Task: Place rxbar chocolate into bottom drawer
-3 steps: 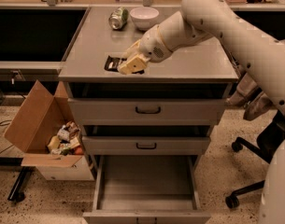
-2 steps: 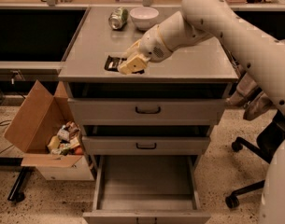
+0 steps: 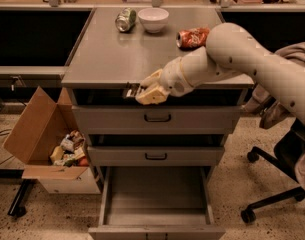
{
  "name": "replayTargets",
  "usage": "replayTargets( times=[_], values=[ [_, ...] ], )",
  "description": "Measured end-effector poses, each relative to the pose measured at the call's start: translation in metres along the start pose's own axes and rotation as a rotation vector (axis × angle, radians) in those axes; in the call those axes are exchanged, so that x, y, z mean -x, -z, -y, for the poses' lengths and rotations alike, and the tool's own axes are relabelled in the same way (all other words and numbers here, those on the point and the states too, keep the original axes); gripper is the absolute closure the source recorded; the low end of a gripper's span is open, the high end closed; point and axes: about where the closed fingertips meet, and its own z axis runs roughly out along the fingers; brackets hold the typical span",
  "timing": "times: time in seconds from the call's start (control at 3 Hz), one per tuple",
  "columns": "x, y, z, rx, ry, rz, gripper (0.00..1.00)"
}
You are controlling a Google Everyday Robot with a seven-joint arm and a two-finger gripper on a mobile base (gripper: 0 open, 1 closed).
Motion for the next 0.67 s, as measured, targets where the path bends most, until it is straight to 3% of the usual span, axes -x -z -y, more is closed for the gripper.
replayTargets(
  times=[0.33,0.67],
  values=[
    [-0.040,0.004,-0.022,0.000,-0.053,-0.030,1.00],
    [-0.112,-0.002,-0.048,0.021,-0.170,-0.096,1.00]
  ],
)
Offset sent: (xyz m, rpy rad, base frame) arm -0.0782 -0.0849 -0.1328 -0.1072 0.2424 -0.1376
